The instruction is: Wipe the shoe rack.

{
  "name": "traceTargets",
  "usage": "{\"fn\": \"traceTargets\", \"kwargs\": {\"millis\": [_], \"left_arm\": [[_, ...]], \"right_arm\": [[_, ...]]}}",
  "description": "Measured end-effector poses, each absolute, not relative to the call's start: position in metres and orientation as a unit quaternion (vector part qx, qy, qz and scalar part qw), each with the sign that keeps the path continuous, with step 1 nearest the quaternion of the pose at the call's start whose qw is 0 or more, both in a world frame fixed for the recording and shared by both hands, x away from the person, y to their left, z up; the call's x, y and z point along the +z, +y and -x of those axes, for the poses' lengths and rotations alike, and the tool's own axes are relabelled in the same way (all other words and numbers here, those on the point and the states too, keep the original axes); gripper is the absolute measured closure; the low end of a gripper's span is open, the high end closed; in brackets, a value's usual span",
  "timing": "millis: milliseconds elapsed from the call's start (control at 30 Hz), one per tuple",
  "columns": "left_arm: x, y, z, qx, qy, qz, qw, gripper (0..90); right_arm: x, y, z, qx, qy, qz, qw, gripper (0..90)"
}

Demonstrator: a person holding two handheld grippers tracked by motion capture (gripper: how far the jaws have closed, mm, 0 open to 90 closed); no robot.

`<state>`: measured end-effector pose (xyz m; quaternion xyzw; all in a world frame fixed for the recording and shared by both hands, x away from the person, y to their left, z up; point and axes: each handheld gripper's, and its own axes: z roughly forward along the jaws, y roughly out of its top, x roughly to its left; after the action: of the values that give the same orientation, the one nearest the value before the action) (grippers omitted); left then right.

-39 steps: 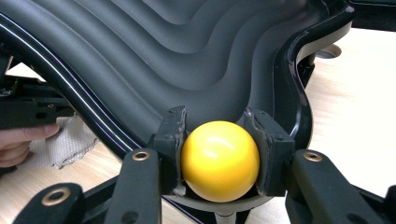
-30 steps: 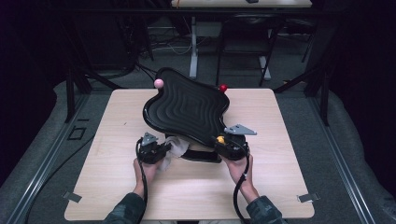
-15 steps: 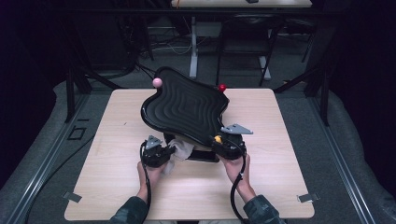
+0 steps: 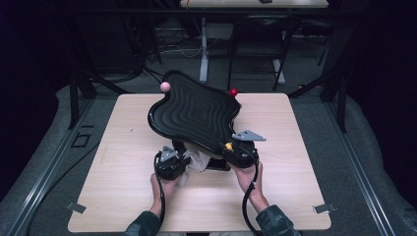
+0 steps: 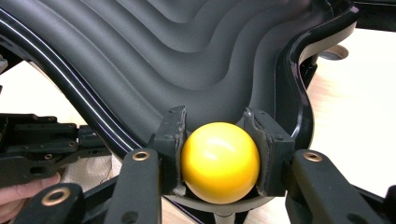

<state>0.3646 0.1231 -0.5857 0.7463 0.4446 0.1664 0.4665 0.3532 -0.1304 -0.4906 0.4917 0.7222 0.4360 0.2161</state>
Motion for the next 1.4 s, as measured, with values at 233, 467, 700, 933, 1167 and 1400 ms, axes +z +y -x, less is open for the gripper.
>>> {"fn": "traceTargets", "kwargs": {"millis": [233, 467, 700, 933, 1167, 1400], "left_arm": [[-0.584, 0.107, -0.360, 0.166, 0.431, -0.757, 0.462, 80.1], [-0.585, 0.089, -0.355, 0.160, 0.417, -0.765, 0.464, 80.1], [-0.585, 0.073, -0.352, 0.152, 0.400, -0.776, 0.463, 80.1], [-0.583, 0.062, -0.351, 0.152, 0.392, -0.781, 0.462, 80.0], [-0.583, 0.070, -0.353, 0.150, 0.398, -0.782, 0.456, 80.0], [-0.583, 0.088, -0.355, 0.159, 0.408, -0.777, 0.452, 80.0]], "right_arm": [[-0.491, -0.131, -0.353, 0.436, 0.723, -0.491, 0.216, 59.6], [-0.491, -0.131, -0.353, 0.436, 0.723, -0.490, 0.216, 59.6], [-0.491, -0.131, -0.353, 0.436, 0.724, -0.490, 0.214, 59.6], [-0.491, -0.131, -0.353, 0.436, 0.724, -0.489, 0.214, 59.6], [-0.490, -0.133, -0.354, 0.437, 0.728, -0.484, 0.211, 59.6], [-0.490, -0.137, -0.355, 0.435, 0.733, -0.480, 0.207, 59.6]]}}
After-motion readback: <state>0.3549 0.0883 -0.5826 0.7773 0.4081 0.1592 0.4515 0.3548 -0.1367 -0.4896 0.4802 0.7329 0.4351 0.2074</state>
